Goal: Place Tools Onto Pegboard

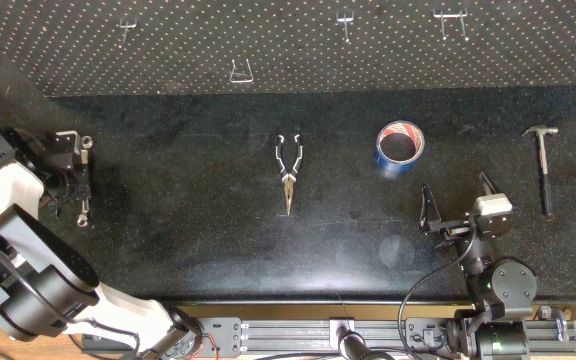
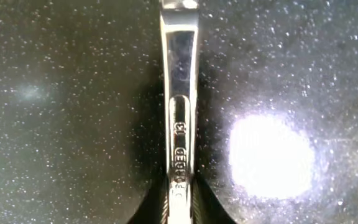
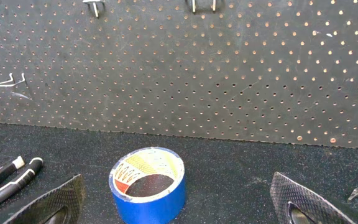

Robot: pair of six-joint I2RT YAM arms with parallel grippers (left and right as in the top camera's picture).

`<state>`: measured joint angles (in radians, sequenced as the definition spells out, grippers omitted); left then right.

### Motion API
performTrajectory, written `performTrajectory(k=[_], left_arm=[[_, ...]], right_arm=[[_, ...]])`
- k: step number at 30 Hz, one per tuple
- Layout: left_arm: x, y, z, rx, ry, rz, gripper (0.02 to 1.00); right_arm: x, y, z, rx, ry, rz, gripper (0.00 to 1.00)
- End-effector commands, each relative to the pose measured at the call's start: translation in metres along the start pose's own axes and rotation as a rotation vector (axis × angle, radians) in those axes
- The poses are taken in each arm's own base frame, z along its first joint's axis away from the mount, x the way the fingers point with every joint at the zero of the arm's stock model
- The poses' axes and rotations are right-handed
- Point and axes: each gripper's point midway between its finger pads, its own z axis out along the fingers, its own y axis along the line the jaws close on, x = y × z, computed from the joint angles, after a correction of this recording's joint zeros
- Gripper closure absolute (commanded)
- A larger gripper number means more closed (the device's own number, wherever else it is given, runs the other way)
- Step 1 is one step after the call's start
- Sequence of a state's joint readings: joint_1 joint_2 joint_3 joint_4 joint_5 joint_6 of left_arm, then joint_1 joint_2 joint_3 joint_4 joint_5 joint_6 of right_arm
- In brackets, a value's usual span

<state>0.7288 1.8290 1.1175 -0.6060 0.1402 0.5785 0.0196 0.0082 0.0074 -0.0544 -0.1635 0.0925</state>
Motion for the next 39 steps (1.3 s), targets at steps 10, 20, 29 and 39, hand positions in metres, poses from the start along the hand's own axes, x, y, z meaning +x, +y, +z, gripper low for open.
performTrajectory(k=[10,20,29,39], left_arm=[[-0.053,0.002,-0.086,-0.049,-0.31,-0.112,0.989],[-0.085,-0.089,-0.146,-0.108,-0.587,0.126,0.989],[-0.1,-0.166,-0.204,-0.04,-0.783,0.161,0.991],[-0.109,-0.157,-0.192,-0.069,-0.77,0.114,0.989]], right_arm=[[0.001,-0.001,0.0,0.004,0.001,-0.01,0.025],[0.001,-0.001,0.0,0.004,0.001,-0.01,0.025],[0.001,-0.001,0.0,0.004,0.001,-0.01,0.025],[0.001,-0.001,0.0,0.004,0.001,-0.01,0.025]])
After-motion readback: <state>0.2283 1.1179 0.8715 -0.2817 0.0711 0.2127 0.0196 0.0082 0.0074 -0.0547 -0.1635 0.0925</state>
